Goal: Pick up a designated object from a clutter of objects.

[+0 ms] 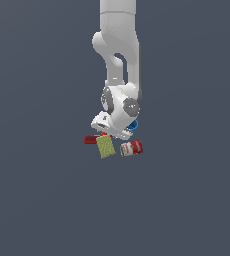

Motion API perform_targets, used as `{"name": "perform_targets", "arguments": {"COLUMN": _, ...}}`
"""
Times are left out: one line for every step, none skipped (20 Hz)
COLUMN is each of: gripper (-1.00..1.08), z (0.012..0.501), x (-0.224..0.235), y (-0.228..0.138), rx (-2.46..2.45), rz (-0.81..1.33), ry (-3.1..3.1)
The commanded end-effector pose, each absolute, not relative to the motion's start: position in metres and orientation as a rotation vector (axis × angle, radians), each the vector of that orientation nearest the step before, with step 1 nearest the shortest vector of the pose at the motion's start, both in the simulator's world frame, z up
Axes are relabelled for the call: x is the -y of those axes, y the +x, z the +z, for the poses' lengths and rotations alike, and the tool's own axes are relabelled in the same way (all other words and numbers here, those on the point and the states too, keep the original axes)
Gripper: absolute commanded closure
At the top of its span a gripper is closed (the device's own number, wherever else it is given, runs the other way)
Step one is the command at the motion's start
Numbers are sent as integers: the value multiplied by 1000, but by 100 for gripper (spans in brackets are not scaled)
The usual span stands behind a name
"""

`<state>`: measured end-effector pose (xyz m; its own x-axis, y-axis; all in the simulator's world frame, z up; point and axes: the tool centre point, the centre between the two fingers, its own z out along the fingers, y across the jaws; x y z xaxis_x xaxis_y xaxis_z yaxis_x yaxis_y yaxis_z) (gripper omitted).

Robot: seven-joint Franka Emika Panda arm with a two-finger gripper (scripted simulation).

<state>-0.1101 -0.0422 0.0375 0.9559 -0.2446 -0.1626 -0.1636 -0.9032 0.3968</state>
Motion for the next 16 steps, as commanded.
{"name": "perform_targets", "arguments": {"gripper": 108, "z": 36, "x": 43, "y": -111, "rx": 295, "rz": -294, "ry": 2721}}
{"name": "perform_targets", "arguments": {"gripper": 108, "z": 36, "x": 43, "y": -111, "rx": 295, "rz": -294, "ry": 2721}}
{"name": "perform_targets", "arguments": {"gripper": 108, "z": 36, "x": 43, "y": -111, "rx": 295, "rz": -294, "ry": 2721}}
{"name": "perform_targets", "arguments": {"gripper": 108, "z": 36, "x": 43, "y": -111, "rx": 295, "rz": -294, "ry": 2721}}
{"name": "perform_targets", "arguments": {"gripper": 108, "z": 36, "x": 43, "y": -111, "rx": 295, "rz": -294, "ry": 2721}}
{"name": "perform_targets", "arguments": {"gripper": 108, "z": 36, "x": 43, "y": -111, "rx": 295, "rz": -294, "ry": 2721}}
{"name": "perform_targets", "arguments": {"gripper": 108, "z": 36, "x": 43, "y": -111, "rx": 295, "rz": -294, "ry": 2721}}
{"name": "perform_targets", "arguments": {"gripper": 108, "z": 36, "x": 43, "y": -111, "rx": 295, "rz": -294, "ry": 2721}}
{"name": "perform_targets", "arguments": {"gripper": 108, "z": 36, "x": 43, "y": -111, "rx": 295, "rz": -294, "ry": 2721}}
{"name": "perform_targets", "arguments": {"gripper": 108, "z": 36, "x": 43, "y": -111, "rx": 295, "rz": -294, "ry": 2721}}
{"name": "perform_targets", "arguments": {"gripper": 108, "z": 37, "x": 43, "y": -110, "rx": 296, "rz": -291, "ry": 2721}}
{"name": "perform_targets", "arguments": {"gripper": 108, "z": 37, "x": 43, "y": -110, "rx": 296, "rz": -291, "ry": 2721}}
{"name": "perform_targets", "arguments": {"gripper": 108, "z": 38, "x": 43, "y": -110, "rx": 296, "rz": -291, "ry": 2721}}
{"name": "perform_targets", "arguments": {"gripper": 108, "z": 39, "x": 43, "y": -110, "rx": 296, "rz": -291, "ry": 2721}}
{"name": "perform_targets", "arguments": {"gripper": 108, "z": 41, "x": 44, "y": -110, "rx": 296, "rz": -291, "ry": 2721}}
{"name": "perform_targets", "arguments": {"gripper": 108, "z": 43, "x": 44, "y": -111, "rx": 296, "rz": -291, "ry": 2721}}
